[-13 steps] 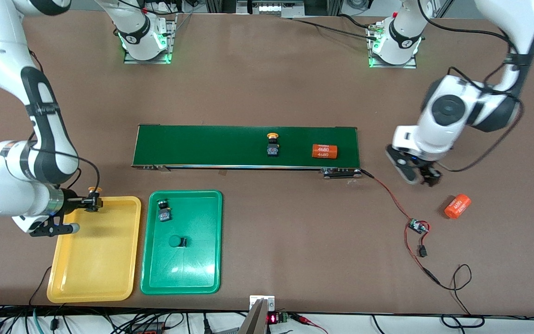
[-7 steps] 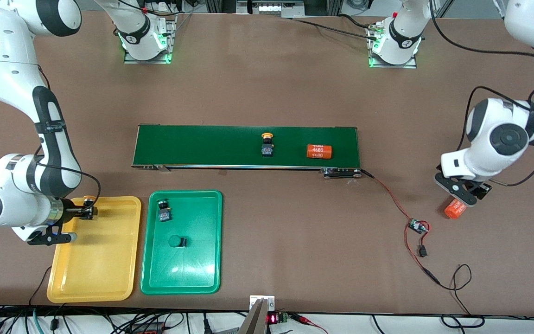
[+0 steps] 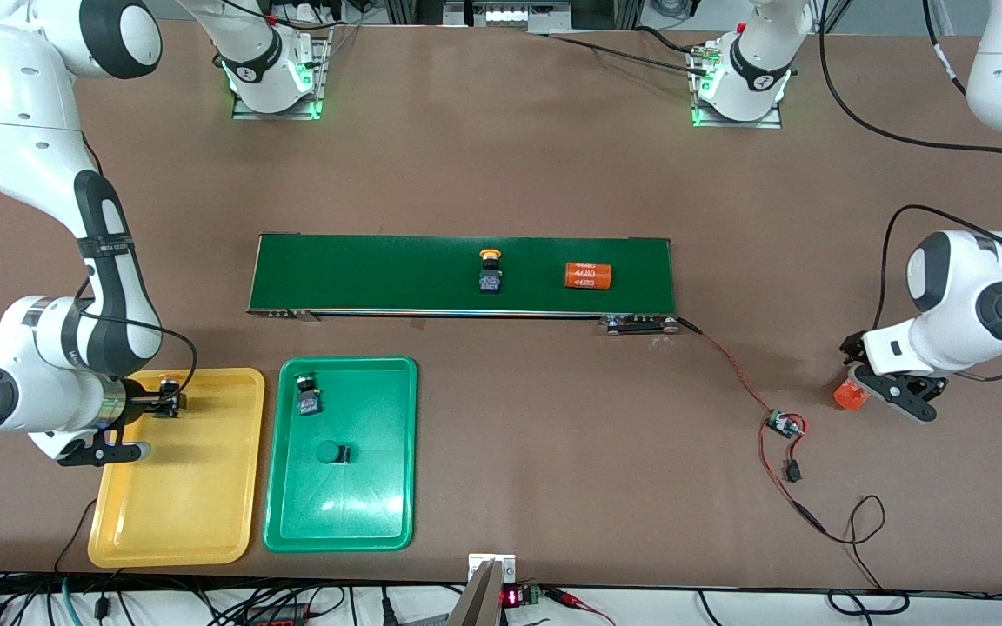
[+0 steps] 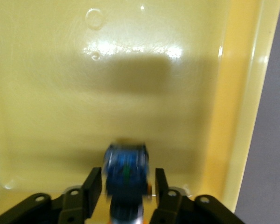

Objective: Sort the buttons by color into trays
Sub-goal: 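Drop the button into the yellow tray while the left gripper grasps a battery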

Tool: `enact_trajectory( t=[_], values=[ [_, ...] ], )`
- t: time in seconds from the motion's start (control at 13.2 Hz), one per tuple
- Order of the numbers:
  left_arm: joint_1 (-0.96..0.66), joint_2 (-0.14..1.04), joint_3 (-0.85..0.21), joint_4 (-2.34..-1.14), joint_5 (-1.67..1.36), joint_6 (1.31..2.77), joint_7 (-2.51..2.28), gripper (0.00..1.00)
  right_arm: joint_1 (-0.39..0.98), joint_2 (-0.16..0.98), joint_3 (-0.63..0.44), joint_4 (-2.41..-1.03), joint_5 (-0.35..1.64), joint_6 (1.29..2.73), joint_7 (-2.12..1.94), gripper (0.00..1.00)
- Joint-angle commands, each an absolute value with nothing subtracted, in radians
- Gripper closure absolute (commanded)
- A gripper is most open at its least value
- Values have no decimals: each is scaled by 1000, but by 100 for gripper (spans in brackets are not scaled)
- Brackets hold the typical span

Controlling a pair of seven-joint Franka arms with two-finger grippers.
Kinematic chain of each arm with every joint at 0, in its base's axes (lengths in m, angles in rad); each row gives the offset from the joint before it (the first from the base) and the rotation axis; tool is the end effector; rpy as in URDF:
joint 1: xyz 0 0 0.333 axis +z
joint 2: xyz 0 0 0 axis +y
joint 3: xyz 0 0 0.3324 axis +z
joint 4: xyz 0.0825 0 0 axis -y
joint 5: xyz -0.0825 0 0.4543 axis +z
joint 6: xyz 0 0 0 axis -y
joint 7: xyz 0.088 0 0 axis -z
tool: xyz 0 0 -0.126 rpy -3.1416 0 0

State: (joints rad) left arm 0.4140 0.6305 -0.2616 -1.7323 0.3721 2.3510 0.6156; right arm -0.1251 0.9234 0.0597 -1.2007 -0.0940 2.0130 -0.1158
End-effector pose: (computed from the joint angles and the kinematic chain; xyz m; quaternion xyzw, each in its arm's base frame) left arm 0.7191 0.1319 0.1740 -0.9421 0.3302 0.0112 0.0565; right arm 0.8154 -0.0720 0.1650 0.9977 0.0371 -0.0560 0.0119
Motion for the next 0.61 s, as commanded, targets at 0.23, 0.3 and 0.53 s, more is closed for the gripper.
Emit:
enact_trajectory(
  t=[0.23,0.3,0.53],
  values=[
    [448,724,-270,-1658,328,2338,709,0,-63,810,64,-1202,-94,1834,-60,0],
    [448,730,-270,-1658,310,2344,710,0,-51,764,77,-1248,-71,1807,-13,0],
    [443,732,-268,-1664,308,2349,710,16,-23,538,110,-1557,18,1905,92,0]
  ],
)
